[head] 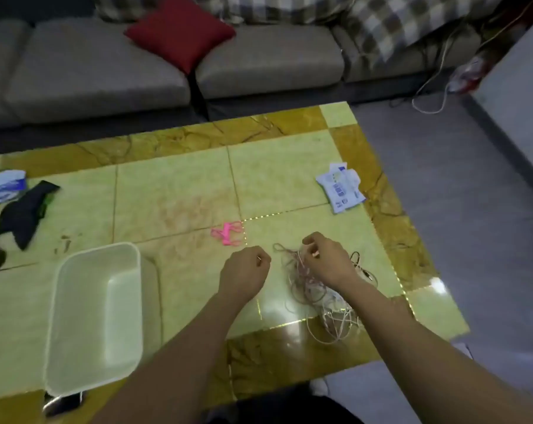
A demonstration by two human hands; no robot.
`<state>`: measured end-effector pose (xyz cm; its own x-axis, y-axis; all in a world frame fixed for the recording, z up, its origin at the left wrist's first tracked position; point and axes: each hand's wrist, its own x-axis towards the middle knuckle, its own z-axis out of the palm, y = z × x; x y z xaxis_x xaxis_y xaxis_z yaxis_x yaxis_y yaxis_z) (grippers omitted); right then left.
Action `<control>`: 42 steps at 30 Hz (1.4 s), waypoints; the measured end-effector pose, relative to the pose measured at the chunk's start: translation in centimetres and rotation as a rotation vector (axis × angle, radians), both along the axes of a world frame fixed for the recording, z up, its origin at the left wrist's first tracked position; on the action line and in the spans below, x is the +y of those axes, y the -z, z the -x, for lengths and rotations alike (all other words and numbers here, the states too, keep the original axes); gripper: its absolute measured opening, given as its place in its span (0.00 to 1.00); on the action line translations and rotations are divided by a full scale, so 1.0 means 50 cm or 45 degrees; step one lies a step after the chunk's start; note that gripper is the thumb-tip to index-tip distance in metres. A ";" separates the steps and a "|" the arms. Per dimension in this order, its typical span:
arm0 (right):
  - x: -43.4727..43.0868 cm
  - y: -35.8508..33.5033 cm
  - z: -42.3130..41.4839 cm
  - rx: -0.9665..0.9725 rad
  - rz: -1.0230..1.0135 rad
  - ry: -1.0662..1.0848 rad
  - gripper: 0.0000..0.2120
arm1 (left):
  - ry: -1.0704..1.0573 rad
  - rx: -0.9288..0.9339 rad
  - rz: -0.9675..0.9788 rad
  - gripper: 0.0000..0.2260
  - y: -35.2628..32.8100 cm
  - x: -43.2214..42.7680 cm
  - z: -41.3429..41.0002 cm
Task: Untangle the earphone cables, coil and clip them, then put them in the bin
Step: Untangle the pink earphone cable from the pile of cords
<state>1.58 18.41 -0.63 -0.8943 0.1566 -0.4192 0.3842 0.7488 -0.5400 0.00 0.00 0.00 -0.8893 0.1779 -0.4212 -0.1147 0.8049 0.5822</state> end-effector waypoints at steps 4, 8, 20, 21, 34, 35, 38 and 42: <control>0.013 0.162 -0.011 0.164 -0.069 0.024 0.28 | -0.072 0.002 -0.051 0.09 0.162 0.005 0.001; 0.019 0.264 0.007 0.218 -0.203 -0.153 0.15 | -0.095 0.150 -0.148 0.11 0.268 0.017 0.012; 0.021 0.292 0.021 0.405 0.201 -0.427 0.09 | -0.029 0.431 -0.281 0.15 0.364 0.048 0.056; 0.018 0.289 0.015 0.428 0.231 -0.442 0.09 | -0.100 0.422 -0.376 0.12 0.366 0.047 0.056; 0.044 0.202 -0.057 0.941 -0.224 0.161 0.04 | -0.704 0.135 -1.520 0.10 0.213 -0.040 -0.035; 0.043 0.197 -0.058 0.796 -0.318 0.132 0.03 | -0.690 0.119 -1.528 0.10 0.202 -0.041 -0.044; 0.032 0.184 -0.067 0.406 -0.536 0.074 0.14 | -0.617 0.078 -1.449 0.08 0.172 -0.045 -0.069; -0.033 0.140 -0.080 0.925 -0.165 -0.028 0.28 | -0.548 0.032 -1.455 0.07 0.139 -0.040 -0.097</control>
